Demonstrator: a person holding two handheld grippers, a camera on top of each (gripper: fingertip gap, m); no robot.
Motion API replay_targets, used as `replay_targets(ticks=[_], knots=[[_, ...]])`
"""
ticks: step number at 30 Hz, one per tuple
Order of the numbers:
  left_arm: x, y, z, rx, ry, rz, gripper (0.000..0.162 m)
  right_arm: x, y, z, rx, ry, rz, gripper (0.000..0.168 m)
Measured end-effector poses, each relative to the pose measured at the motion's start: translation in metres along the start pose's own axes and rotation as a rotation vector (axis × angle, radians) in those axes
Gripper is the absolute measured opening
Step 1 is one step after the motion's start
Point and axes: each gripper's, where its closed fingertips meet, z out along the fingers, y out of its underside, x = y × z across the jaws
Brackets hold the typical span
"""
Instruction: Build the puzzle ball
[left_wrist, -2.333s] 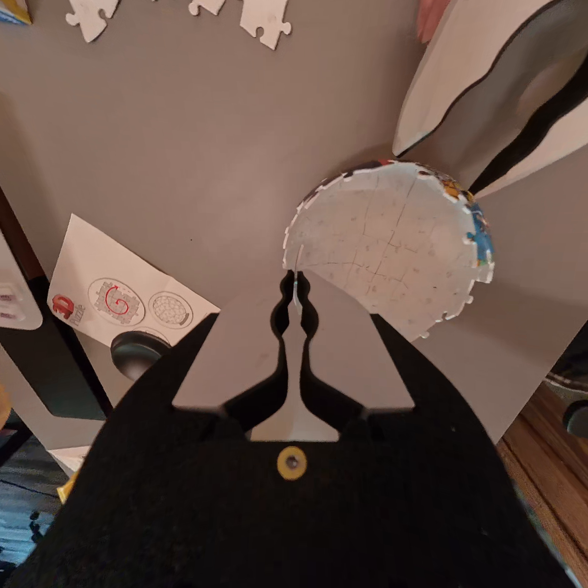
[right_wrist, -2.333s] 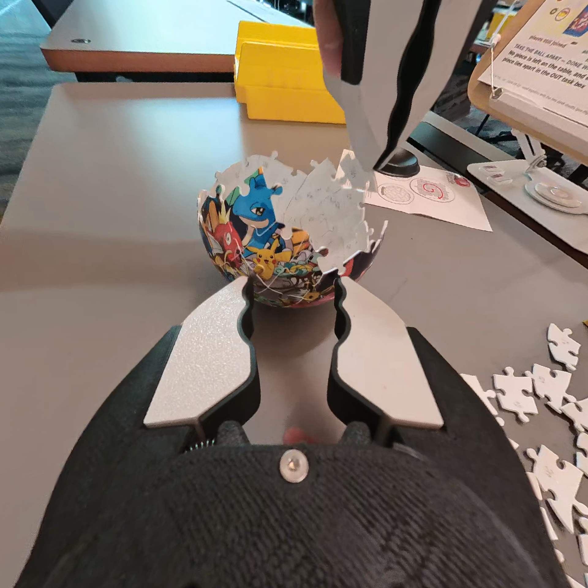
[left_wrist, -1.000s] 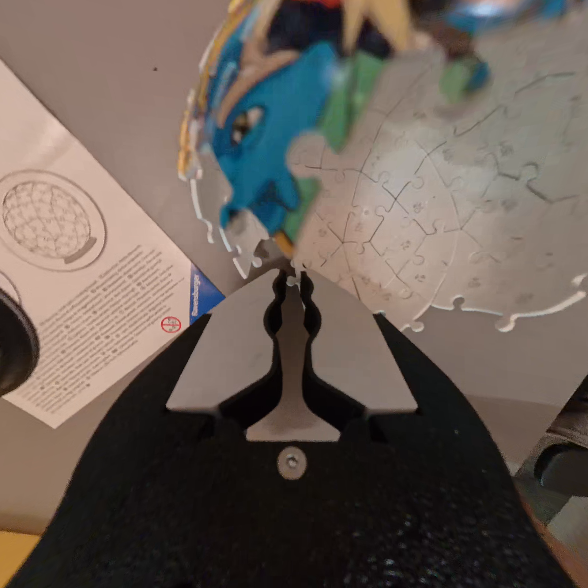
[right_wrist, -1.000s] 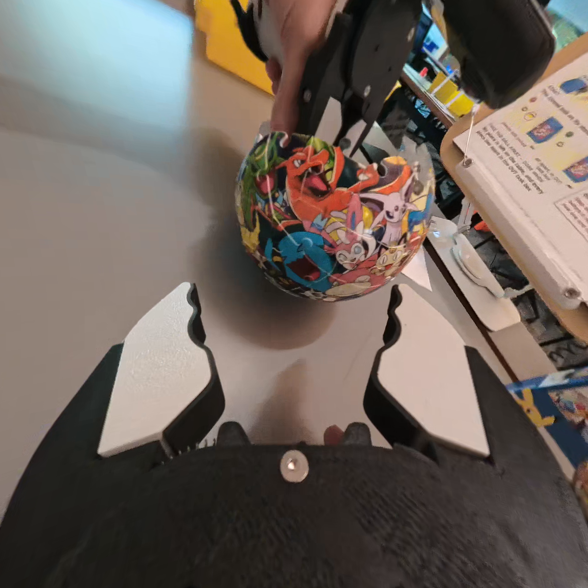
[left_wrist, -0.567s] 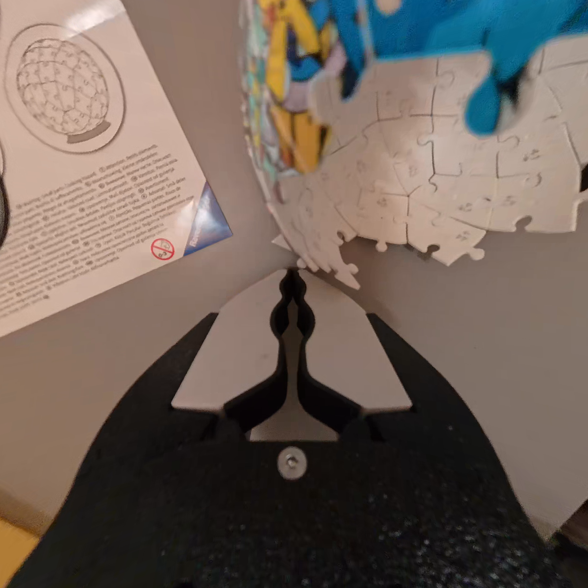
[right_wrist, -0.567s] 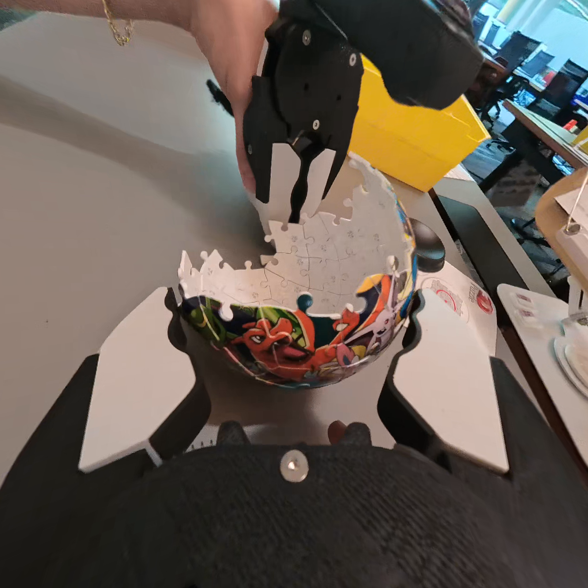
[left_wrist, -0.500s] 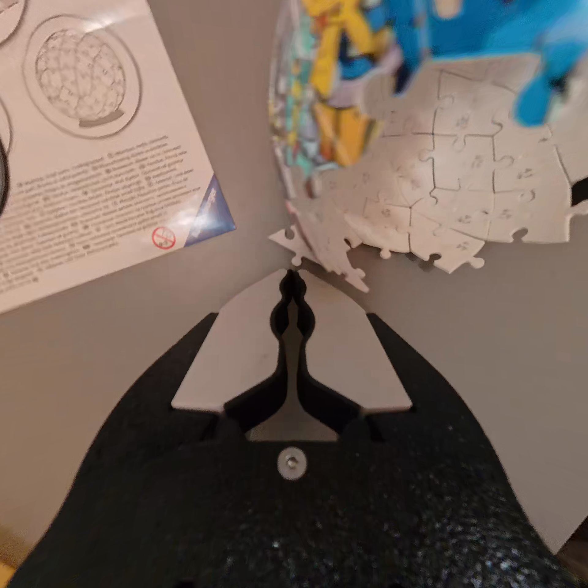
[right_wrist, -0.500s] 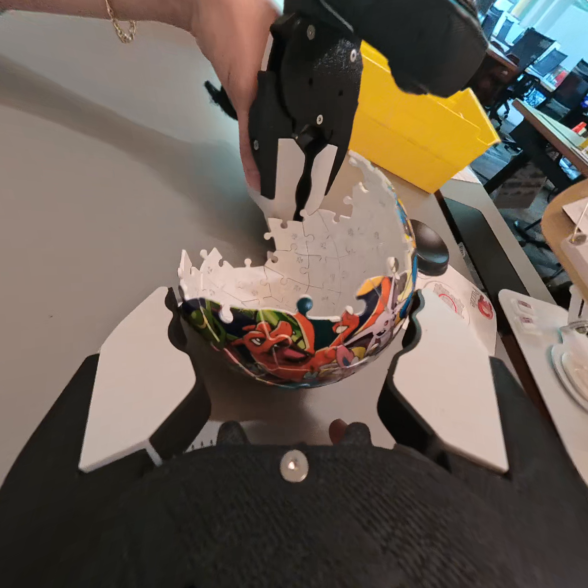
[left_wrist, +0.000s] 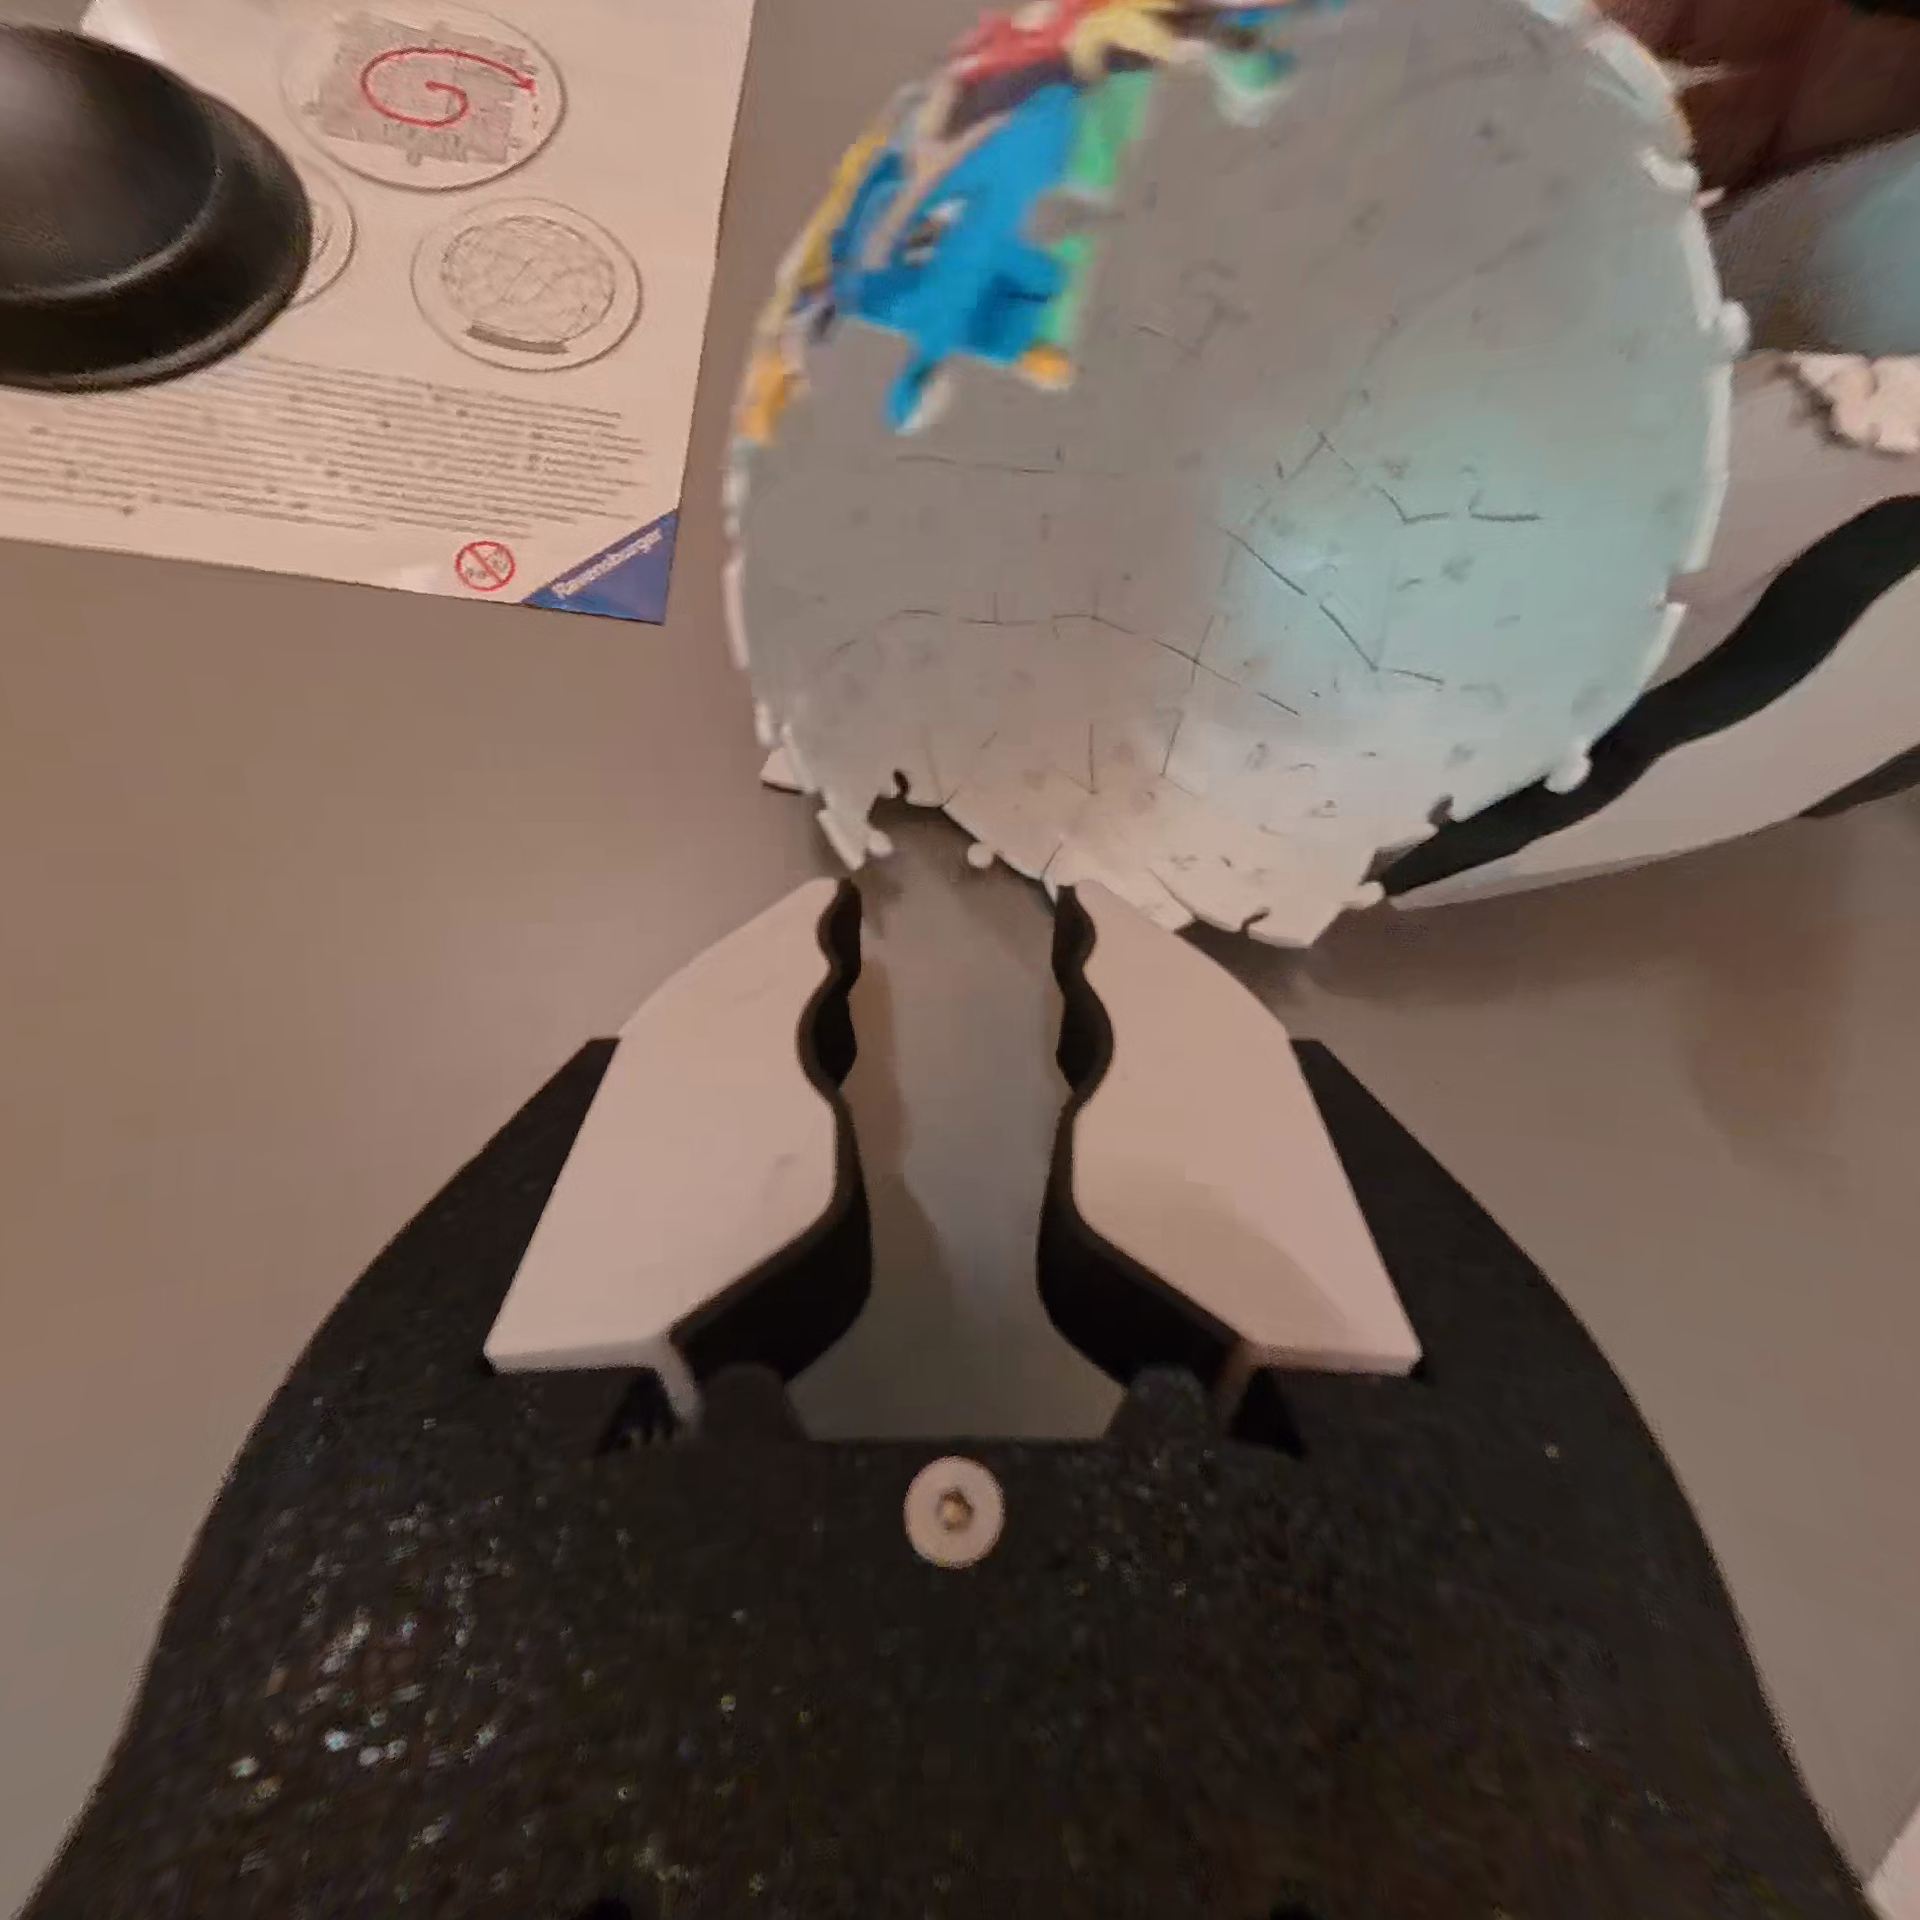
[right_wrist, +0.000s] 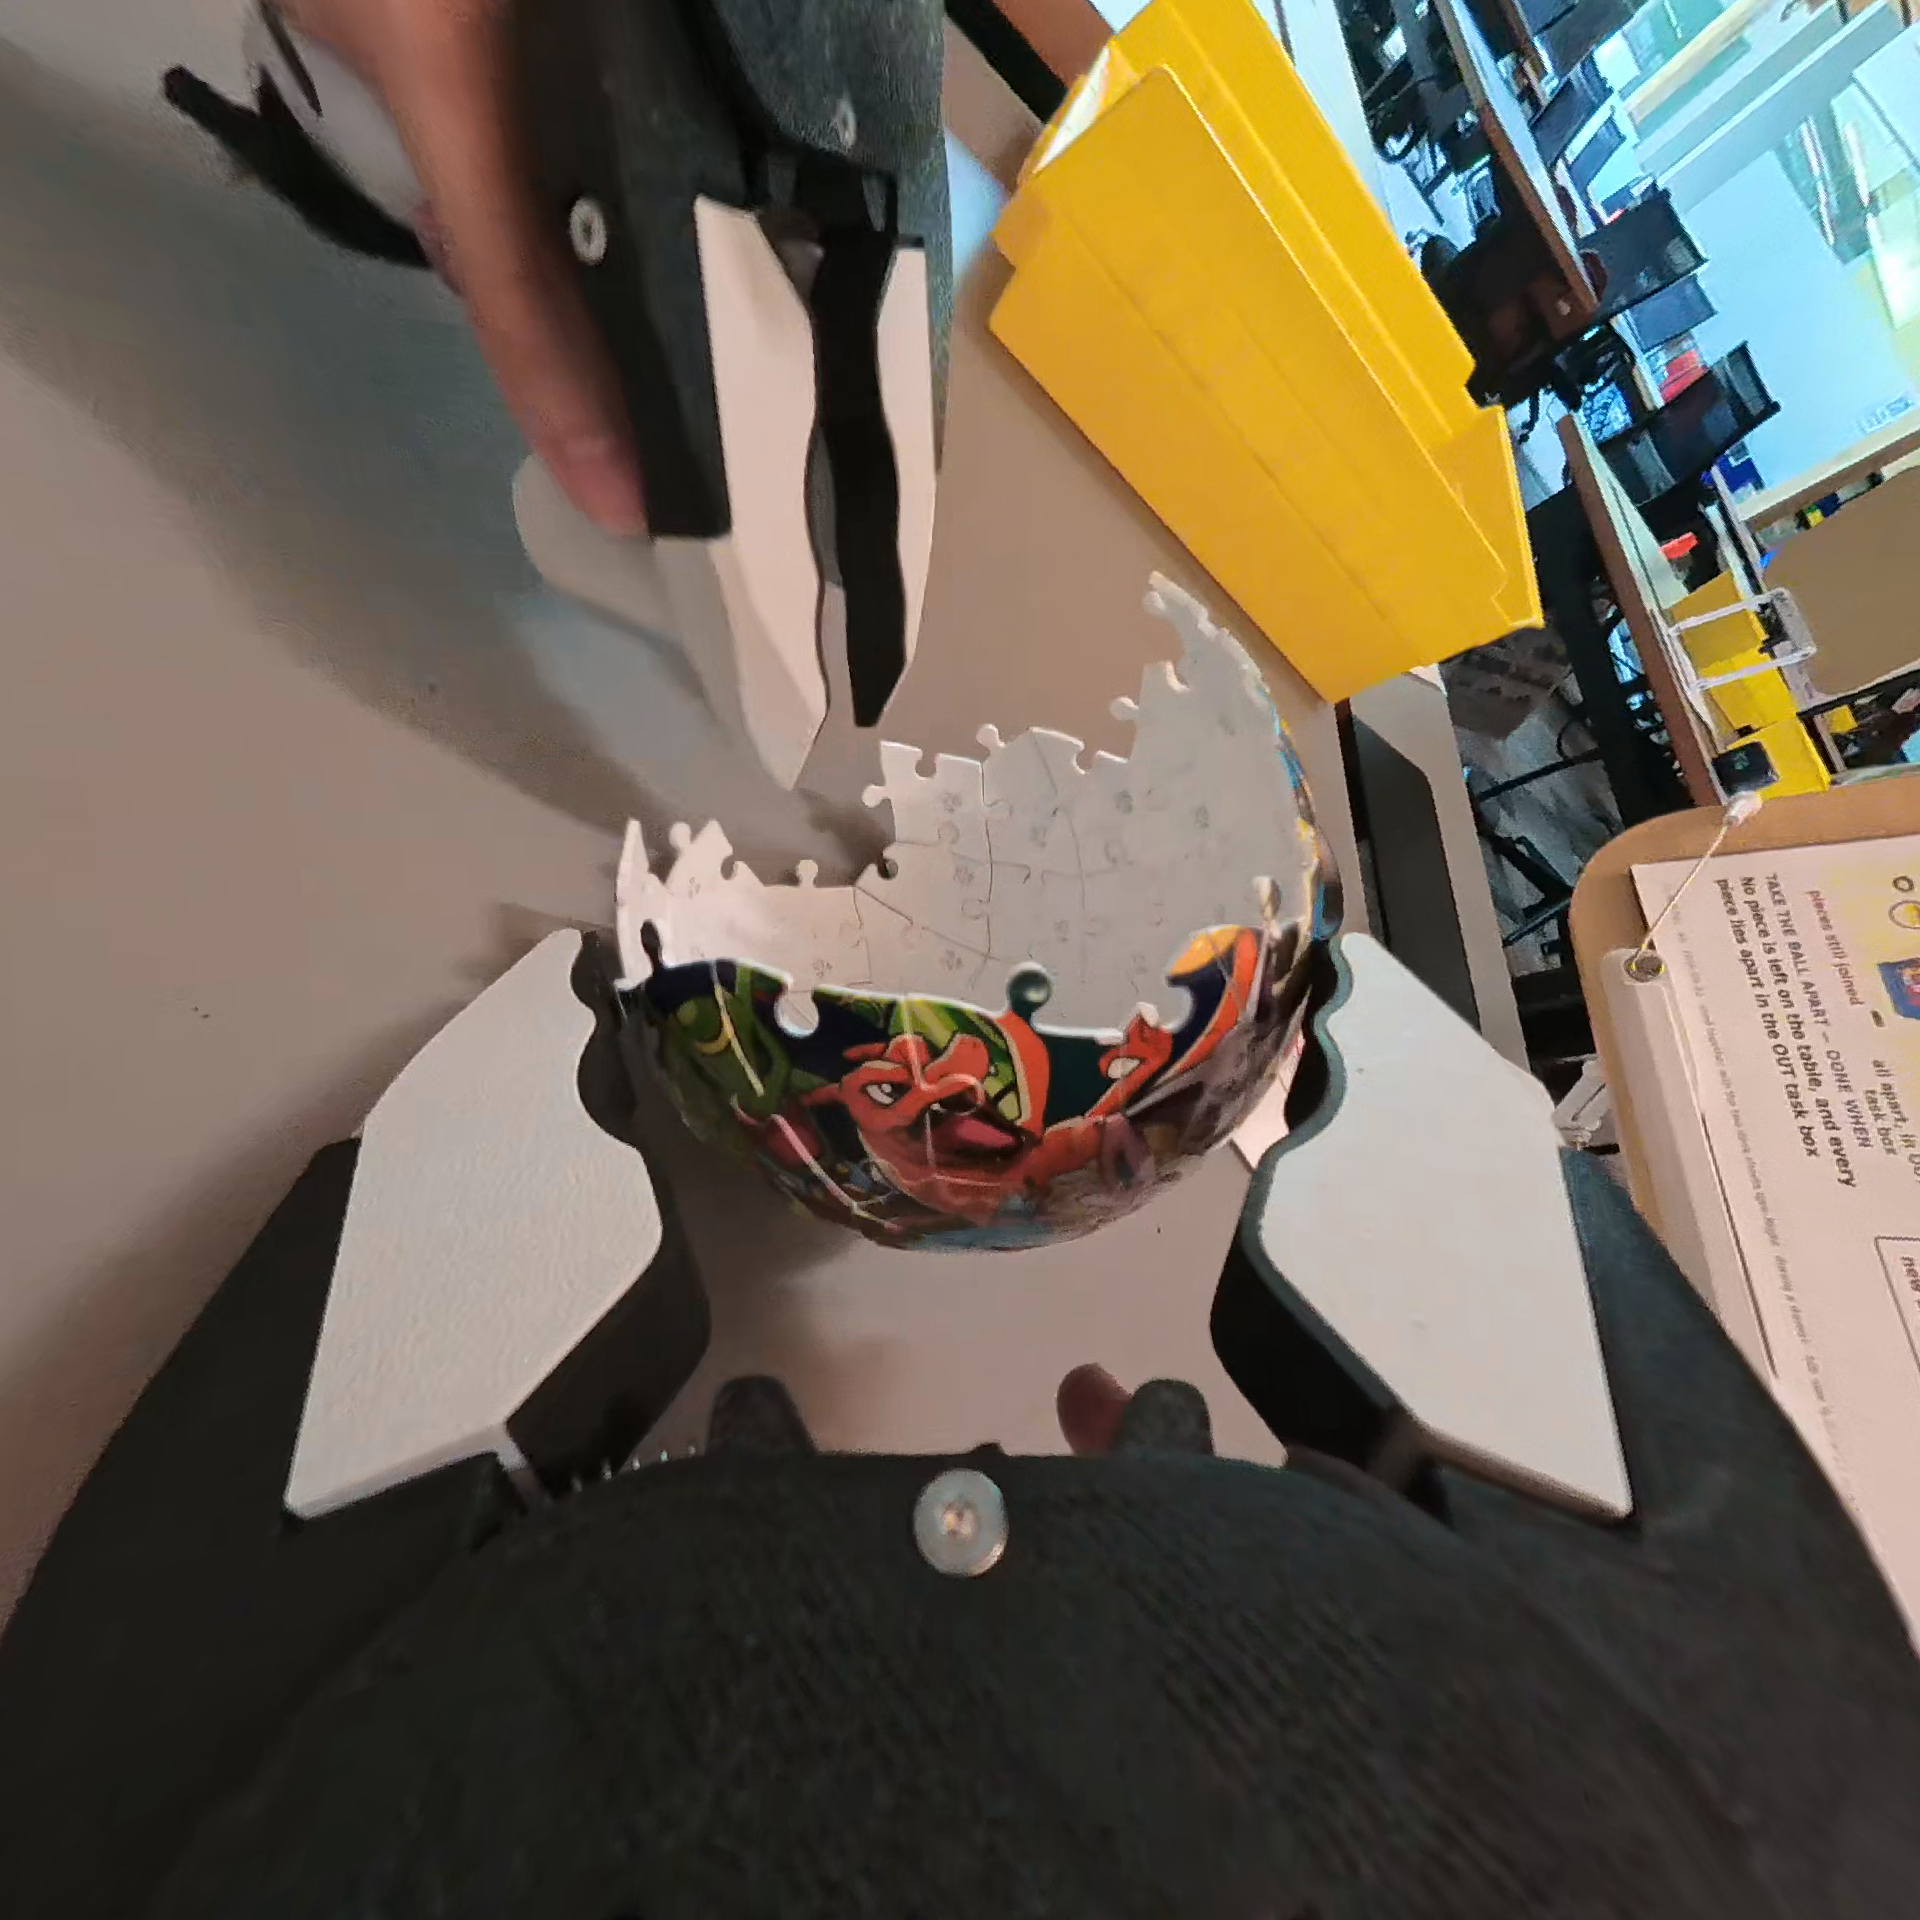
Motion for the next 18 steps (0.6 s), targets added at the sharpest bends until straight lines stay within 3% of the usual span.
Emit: replay_targets(ticks=[3,4,12,18], knots=[[0.015,-0.009,0.0,0.019,0.029,0.139,0.005,-0.003,-0.003,0.0,-0.004,-0.006,-0.025,0.124],[0.019,-0.012,0.001,0.013,0.055,0.153,0.002,-0.004,-0.004,0.0,-0.008,-0.008,-0.036,0.124],[0.003,-0.007,0.03,-0.085,-0.035,0.035,0.0,-0.011,-0.015,-0.001,-0.002,-0.022,-0.056,0.123],[0.001,0.0,0.039,-0.101,-0.106,0.108,0.0,-0.014,-0.018,-0.003,0.018,-0.042,-0.043,0.123]])
